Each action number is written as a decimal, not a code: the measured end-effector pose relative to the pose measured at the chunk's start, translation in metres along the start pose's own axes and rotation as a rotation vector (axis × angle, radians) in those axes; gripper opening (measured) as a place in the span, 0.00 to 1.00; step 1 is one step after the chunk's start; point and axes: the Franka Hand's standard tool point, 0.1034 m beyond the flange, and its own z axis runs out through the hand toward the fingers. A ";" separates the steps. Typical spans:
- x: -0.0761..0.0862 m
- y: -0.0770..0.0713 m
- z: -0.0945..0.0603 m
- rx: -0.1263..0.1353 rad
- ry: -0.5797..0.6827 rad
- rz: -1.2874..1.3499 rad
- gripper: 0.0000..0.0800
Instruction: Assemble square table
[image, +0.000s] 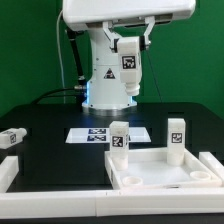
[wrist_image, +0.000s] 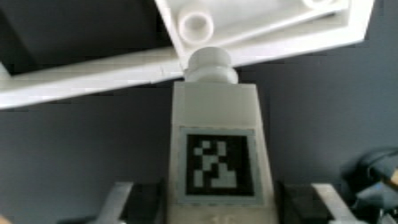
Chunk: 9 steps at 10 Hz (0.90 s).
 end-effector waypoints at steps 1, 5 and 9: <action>0.000 -0.001 0.001 0.004 0.080 -0.006 0.36; -0.011 -0.027 0.017 0.013 0.067 0.051 0.36; -0.038 -0.078 0.079 0.020 0.062 0.048 0.36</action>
Offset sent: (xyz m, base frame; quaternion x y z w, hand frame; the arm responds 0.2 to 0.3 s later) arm 0.0000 0.0000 0.0000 0.0000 0.0000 0.0000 1.0000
